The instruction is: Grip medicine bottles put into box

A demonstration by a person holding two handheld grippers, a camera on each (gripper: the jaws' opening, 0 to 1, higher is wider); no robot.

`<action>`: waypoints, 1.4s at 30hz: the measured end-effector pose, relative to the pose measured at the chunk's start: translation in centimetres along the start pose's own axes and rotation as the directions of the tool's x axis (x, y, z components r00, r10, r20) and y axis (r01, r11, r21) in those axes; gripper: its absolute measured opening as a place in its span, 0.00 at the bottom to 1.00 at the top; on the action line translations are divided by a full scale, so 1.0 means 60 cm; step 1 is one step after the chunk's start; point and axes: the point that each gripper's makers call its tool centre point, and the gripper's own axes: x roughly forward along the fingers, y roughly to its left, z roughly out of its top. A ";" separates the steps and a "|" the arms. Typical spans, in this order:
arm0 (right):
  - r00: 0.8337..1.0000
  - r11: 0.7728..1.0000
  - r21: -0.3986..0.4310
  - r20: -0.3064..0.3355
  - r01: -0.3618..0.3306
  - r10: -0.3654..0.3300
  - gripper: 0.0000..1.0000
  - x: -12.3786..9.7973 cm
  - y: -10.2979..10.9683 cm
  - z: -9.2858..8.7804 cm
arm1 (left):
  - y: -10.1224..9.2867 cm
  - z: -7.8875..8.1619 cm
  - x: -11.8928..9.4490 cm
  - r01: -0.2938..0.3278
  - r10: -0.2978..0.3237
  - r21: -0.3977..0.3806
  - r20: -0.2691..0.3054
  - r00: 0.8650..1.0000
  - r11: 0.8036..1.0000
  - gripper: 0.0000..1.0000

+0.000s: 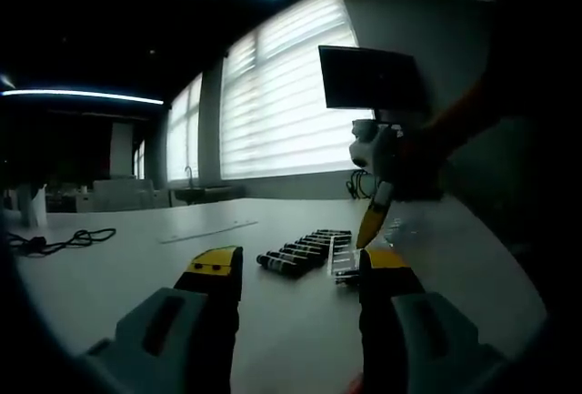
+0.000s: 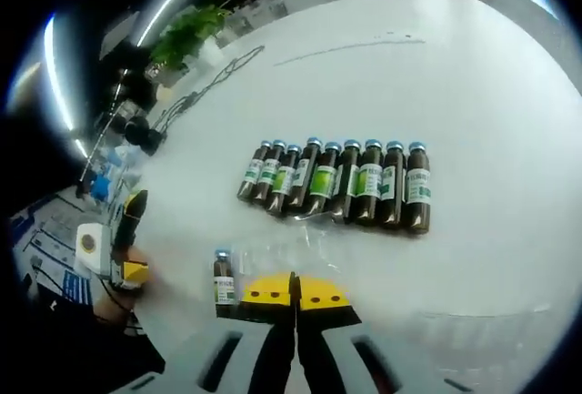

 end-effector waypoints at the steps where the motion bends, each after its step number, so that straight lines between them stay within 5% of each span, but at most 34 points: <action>1: 1.000 1.000 0.001 -0.009 0.000 0.000 0.00 0.001 0.000 -0.004 | 0.000 0.000 0.000 0.000 0.000 0.001 -0.001 1.000 1.000 0.44; 14: 0.998 0.999 0.019 -0.051 -0.028 0.029 0.00 -0.012 0.019 -0.046 | -0.003 -0.003 0.002 0.004 -0.004 0.009 -0.010 1.000 1.000 0.44; 20: 0.999 0.999 0.032 -0.031 -0.039 0.040 0.00 -0.018 0.023 -0.044 | -0.002 -0.002 0.002 0.003 -0.003 0.009 -0.010 1.000 1.000 0.44; 23: 0.999 0.998 0.036 -0.013 -0.048 0.049 0.00 -0.028 0.025 -0.028 | -0.002 -0.002 0.002 0.003 -0.003 0.007 -0.011 1.000 1.000 0.44; 30: 0.993 0.999 -0.022 0.115 0.028 -0.025 0.06 -0.063 -0.010 0.059 | -0.002 -0.001 0.002 0.001 -0.001 0.002 -0.009 1.000 1.000 0.44; 42: 0.974 0.979 -0.053 0.125 0.194 -0.187 0.15 -0.050 -0.112 0.116 | -0.001 0.000 0.002 -0.001 0.001 -0.004 -0.006 1.000 1.000 0.44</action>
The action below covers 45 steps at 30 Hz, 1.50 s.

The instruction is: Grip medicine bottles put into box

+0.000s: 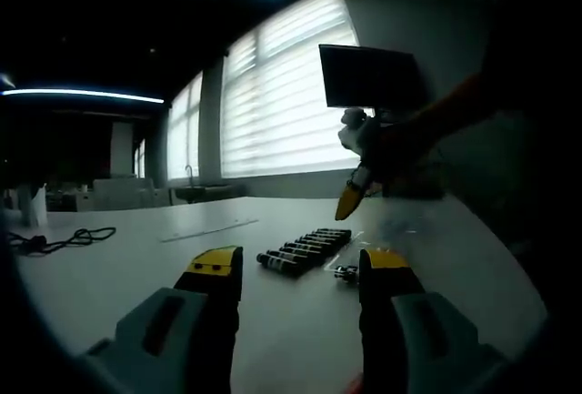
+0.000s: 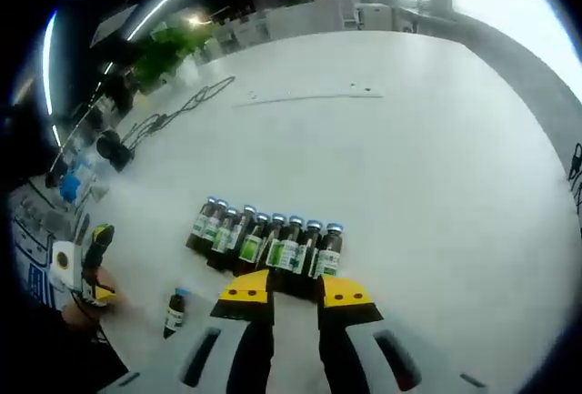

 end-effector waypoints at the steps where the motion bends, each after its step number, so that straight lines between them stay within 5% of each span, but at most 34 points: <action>1: 1.000 1.000 0.001 0.000 0.005 -0.005 0.15 0.003 -0.005 0.003 | 0.000 0.000 0.000 0.000 0.000 -0.001 0.001 1.000 1.000 0.44; 10: 0.997 0.998 0.014 -0.055 0.062 -0.061 0.12 0.039 -0.050 0.014 | 0.000 -0.001 0.000 0.001 -0.001 -0.001 0.000 1.000 1.000 0.44; 26: 0.992 0.999 -0.002 -0.114 0.048 -0.048 0.10 0.051 -0.043 -0.016 | 0.000 -0.002 0.001 0.006 -0.006 -0.001 0.000 1.000 1.000 0.44; 45: 0.997 0.992 0.114 -0.061 0.057 -0.050 0.07 0.031 -0.061 -0.002 | 0.002 -0.003 0.001 0.002 -0.002 0.001 -0.003 1.000 1.000 0.44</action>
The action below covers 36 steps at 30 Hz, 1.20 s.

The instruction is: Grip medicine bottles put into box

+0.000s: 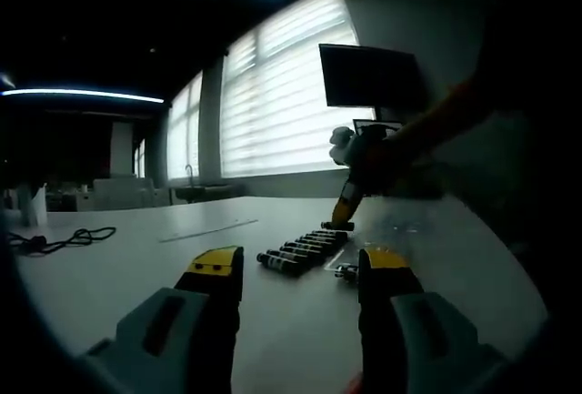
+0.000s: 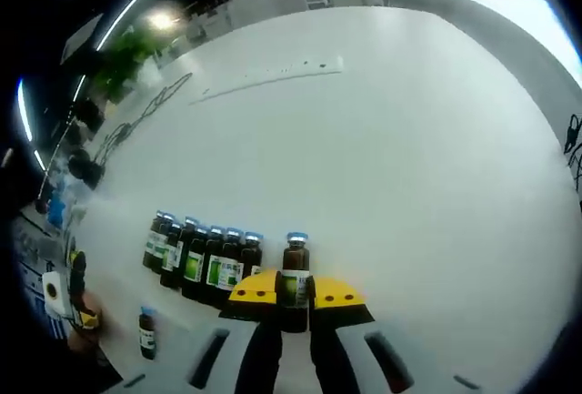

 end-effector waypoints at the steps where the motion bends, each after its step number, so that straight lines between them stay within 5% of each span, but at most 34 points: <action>1: 1.000 1.000 0.006 0.004 -0.006 0.006 0.07 -0.004 0.003 0.002 | 0.000 0.000 0.000 0.001 -0.001 0.002 -0.001 1.000 1.000 0.44; 13: 0.992 0.993 0.076 0.086 -0.096 0.089 0.07 -0.046 0.050 0.009 | -0.001 0.000 0.000 0.000 0.000 0.009 0.000 1.000 1.000 0.44; 27: 0.964 0.960 0.096 0.068 -0.263 0.257 0.07 -0.084 0.169 -0.039 | -0.002 0.001 0.000 0.002 -0.002 0.010 0.001 1.000 1.000 0.44; 36: 0.952 0.947 0.105 0.028 -0.305 0.304 0.07 -0.081 0.208 -0.080 | -0.002 0.003 0.000 0.002 -0.002 0.010 0.005 1.000 1.000 0.44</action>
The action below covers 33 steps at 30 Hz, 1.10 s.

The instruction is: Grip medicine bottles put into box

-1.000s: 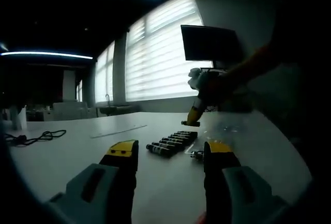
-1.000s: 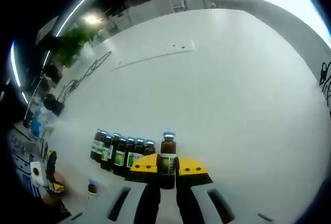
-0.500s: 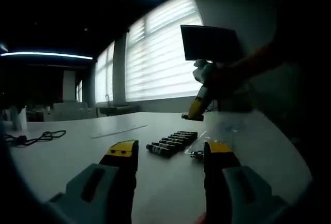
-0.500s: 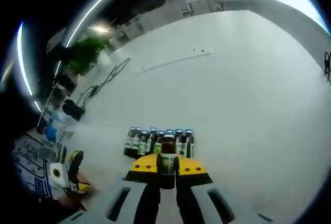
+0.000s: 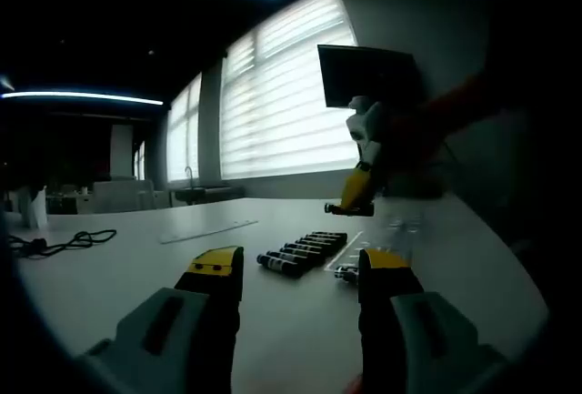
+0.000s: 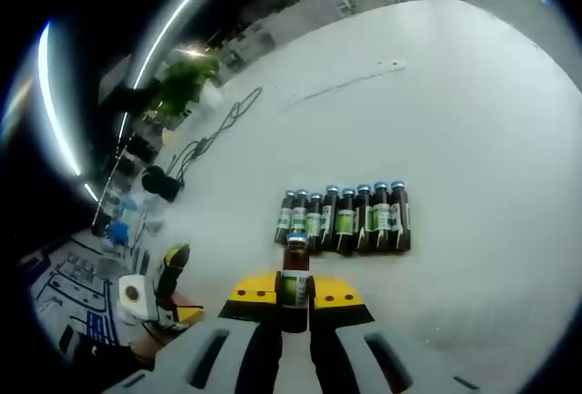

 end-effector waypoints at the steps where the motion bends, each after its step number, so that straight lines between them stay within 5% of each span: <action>1: 1.000 1.000 0.003 -0.008 -0.001 0.001 0.07 0.002 0.000 -0.007 | -0.001 0.000 0.000 0.001 -0.001 0.000 0.000 1.000 1.000 0.44; 17: 0.997 0.998 0.052 -0.059 -0.046 0.049 0.07 0.034 0.016 -0.069 | 0.000 0.001 0.000 0.001 -0.001 -0.002 0.002 1.000 1.000 0.44; 33: 0.995 0.996 0.070 -0.082 -0.052 0.058 0.07 0.052 0.016 -0.084 | -0.001 0.000 0.000 0.003 -0.003 -0.001 0.000 1.000 1.000 0.43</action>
